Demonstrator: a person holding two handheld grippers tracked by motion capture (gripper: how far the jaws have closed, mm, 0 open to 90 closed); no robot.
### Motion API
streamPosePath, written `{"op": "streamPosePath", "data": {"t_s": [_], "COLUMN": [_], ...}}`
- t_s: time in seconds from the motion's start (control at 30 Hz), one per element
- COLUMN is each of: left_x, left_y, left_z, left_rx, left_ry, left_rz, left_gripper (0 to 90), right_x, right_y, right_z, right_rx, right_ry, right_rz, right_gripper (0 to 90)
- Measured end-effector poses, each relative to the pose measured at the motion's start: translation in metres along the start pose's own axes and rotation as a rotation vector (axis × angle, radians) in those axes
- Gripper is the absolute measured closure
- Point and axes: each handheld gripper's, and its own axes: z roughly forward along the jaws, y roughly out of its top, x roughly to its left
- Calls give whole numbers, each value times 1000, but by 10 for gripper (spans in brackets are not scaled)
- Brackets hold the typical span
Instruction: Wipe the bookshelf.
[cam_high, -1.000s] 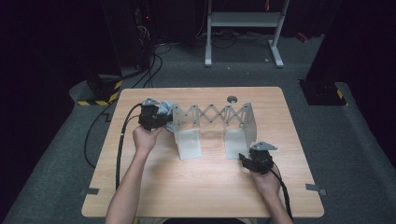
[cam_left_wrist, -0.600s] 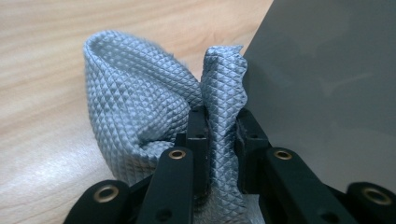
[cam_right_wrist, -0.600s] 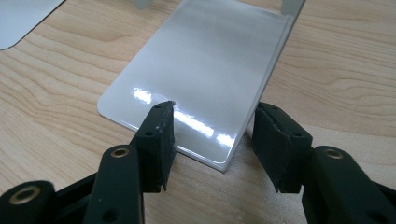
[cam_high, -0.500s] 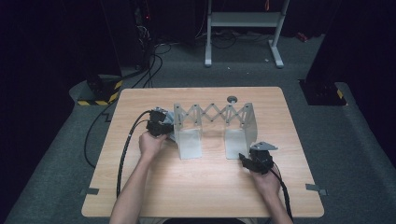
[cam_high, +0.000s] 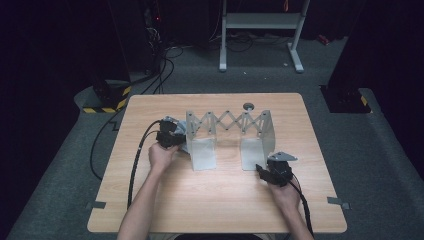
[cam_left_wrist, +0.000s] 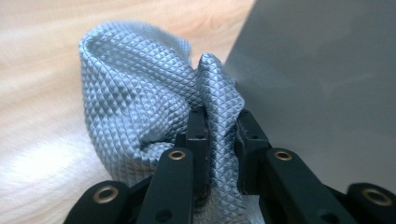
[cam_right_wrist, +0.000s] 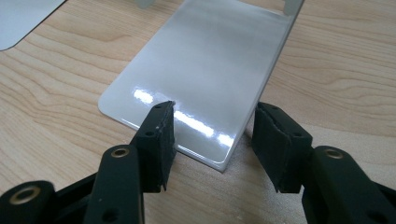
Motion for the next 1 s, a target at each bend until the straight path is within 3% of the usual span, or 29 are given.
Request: {"op": "streamPosePath", "data": {"t_s": [0.23, 0.67, 0.83, 1.0], "left_x": [-15, -37, -50, -64], "left_y": [14, 27, 22, 3], "left_z": [-38, -91, -106, -113], "left_rx": [-104, -234, -260, -274], "left_ry": [-7, -46, -48, -45], "left_rz": [50, 99, 130, 148], "left_gripper": [783, 783, 781, 780], "right_x": [0, 0, 0, 0], "right_y": [0, 0, 0, 0], "right_z": [0, 0, 0, 0], "right_rx": [0, 0, 0, 0], "right_ry": [0, 1, 2, 2], "right_rz": [1, 0, -1, -2], "right_gripper": [493, 493, 493, 493]}}
